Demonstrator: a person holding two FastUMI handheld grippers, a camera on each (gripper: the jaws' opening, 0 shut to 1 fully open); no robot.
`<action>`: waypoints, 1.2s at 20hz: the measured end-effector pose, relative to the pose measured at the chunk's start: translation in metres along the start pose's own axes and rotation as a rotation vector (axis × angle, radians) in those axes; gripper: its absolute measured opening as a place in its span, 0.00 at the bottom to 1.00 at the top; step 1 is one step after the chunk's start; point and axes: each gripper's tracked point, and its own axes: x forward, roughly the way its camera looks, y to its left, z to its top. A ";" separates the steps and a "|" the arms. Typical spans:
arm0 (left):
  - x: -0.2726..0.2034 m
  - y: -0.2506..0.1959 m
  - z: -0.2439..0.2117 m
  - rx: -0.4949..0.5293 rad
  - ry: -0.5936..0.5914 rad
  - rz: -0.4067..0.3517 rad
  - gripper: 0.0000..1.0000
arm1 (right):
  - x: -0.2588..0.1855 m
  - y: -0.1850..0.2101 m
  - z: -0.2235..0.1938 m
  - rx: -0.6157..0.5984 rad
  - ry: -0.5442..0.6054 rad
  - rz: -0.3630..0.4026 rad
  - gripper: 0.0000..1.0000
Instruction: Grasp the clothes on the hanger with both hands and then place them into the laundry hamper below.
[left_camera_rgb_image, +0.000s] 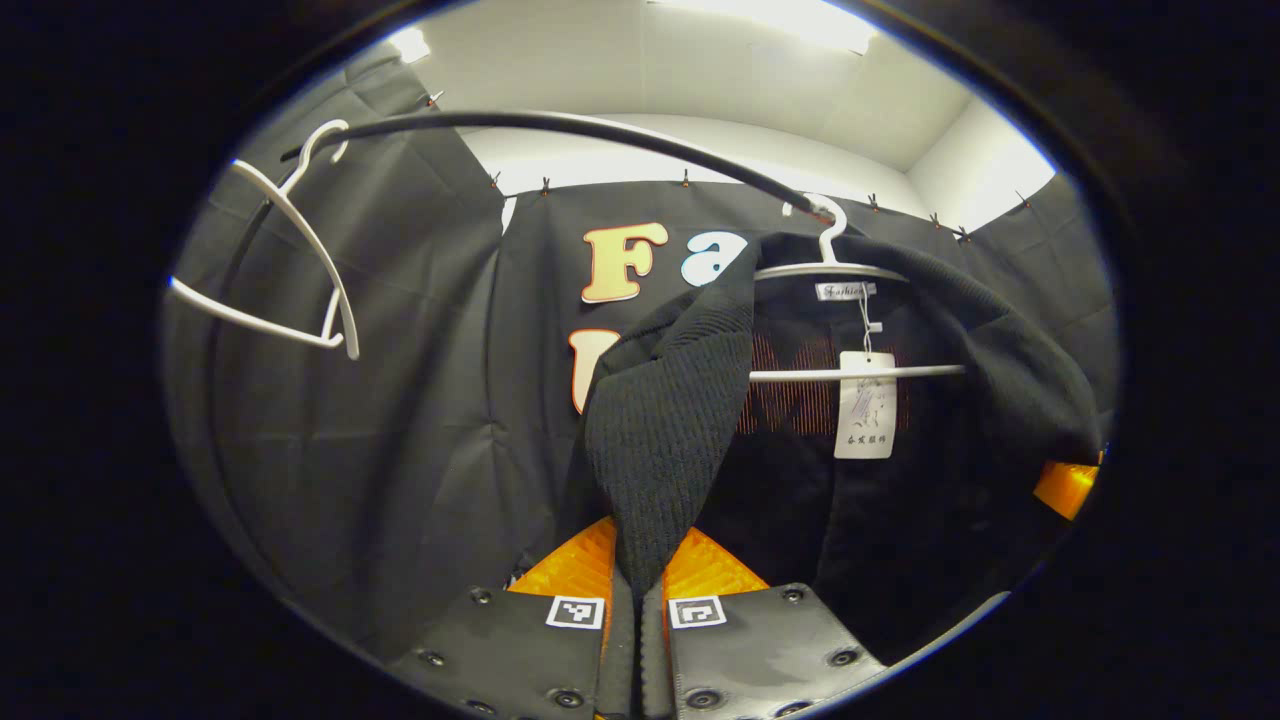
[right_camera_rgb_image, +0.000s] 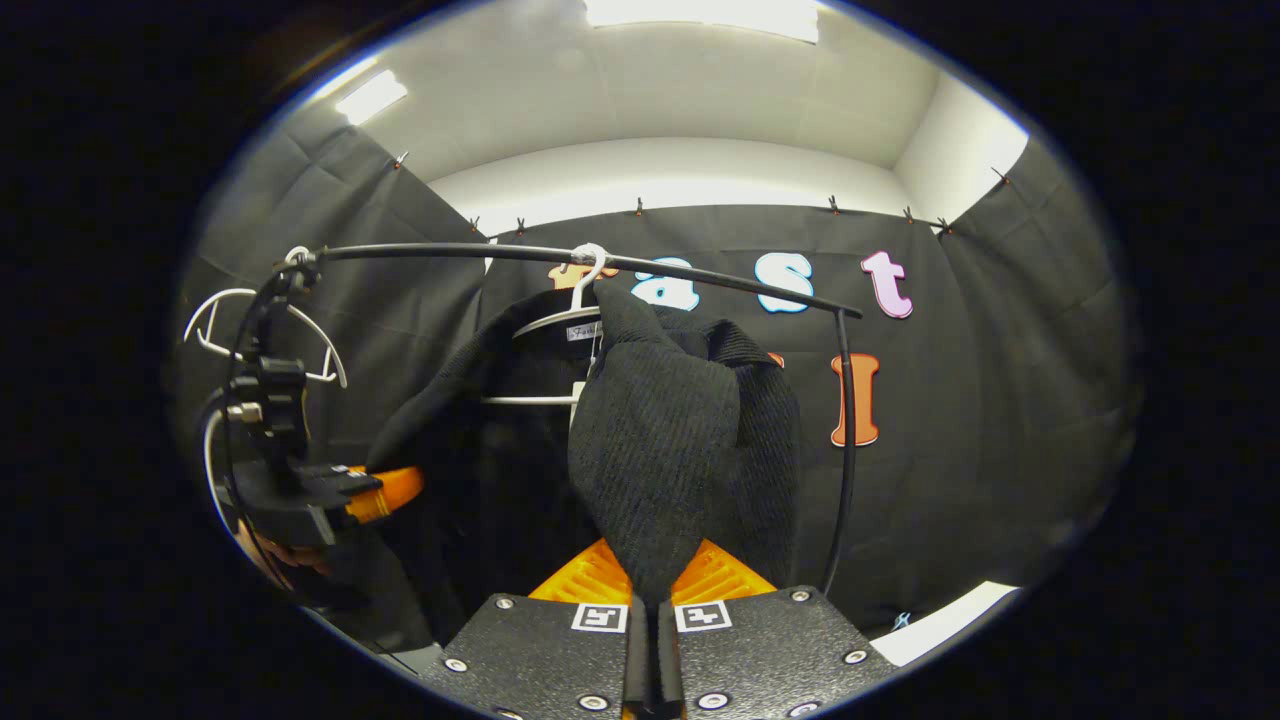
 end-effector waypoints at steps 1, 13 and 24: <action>-0.005 0.000 0.010 0.007 -0.018 -0.003 0.10 | -0.001 -0.003 0.005 -0.004 -0.013 -0.008 0.03; -0.008 0.004 0.031 -0.039 -0.053 -0.032 0.10 | 0.014 -0.093 0.130 -0.191 -0.182 -0.194 0.01; -0.005 0.003 0.031 -0.063 -0.054 -0.061 0.10 | 0.094 -0.163 0.207 -0.371 -0.226 -0.291 0.01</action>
